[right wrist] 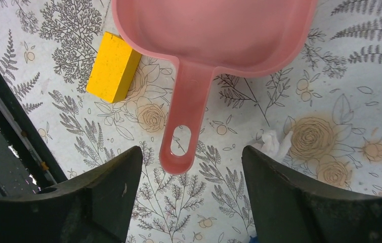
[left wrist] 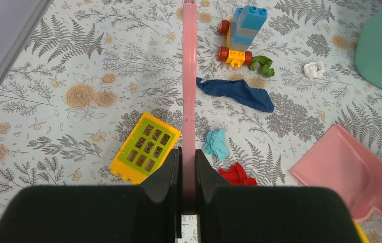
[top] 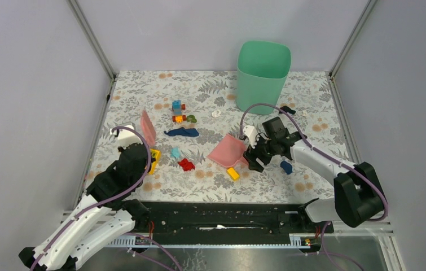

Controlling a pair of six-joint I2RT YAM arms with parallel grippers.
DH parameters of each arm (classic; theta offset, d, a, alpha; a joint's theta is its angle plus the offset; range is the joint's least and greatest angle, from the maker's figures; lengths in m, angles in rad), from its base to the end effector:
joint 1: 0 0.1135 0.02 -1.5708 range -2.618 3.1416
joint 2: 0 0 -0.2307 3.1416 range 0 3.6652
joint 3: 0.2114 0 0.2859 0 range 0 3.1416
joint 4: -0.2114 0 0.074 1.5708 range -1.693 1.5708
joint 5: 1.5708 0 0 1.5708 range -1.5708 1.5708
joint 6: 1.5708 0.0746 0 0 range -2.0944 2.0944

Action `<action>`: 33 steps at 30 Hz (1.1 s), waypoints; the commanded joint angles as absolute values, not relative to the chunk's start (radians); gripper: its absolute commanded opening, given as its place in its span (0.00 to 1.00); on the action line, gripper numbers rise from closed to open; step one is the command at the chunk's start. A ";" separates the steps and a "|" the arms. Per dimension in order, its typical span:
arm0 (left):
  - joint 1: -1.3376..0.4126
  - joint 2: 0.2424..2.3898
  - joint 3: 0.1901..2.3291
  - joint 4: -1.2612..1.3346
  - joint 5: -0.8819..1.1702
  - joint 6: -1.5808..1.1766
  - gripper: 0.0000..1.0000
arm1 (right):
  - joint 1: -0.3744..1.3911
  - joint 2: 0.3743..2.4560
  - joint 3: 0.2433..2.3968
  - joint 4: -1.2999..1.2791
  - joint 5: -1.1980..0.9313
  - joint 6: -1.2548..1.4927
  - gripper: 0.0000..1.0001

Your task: Sweep away the paper scraps from the table

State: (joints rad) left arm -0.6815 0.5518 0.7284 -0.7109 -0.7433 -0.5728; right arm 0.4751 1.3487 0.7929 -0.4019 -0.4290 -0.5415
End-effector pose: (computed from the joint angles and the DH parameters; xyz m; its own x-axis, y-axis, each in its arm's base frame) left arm 0.1865 -0.0862 0.2770 -0.3386 -0.2391 -0.9100 -0.2047 0.9627 -0.1768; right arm 0.2703 0.1739 0.1260 -0.2991 -0.6810 -0.6684 -0.9137 0.4063 -0.0050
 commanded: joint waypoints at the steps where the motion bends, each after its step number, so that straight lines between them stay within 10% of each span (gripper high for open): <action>1: -0.678 0.557 0.729 -0.655 -0.736 -0.562 0.00 | 0.474 1.404 0.801 -0.379 -0.472 -0.565 0.75; 23: -0.678 0.572 0.730 -0.653 -0.730 -0.562 0.00 | 0.494 1.503 0.850 -0.376 -0.448 -0.541 0.47; 33: -0.677 0.616 0.752 -0.643 -0.696 -0.521 0.00 | 0.530 1.426 0.857 -0.364 -0.375 -0.522 0.15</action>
State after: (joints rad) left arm -0.6815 0.5797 0.7280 -0.7059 -0.7292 -0.5671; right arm 0.5137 1.4883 0.8146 -0.3721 -0.4053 -0.5304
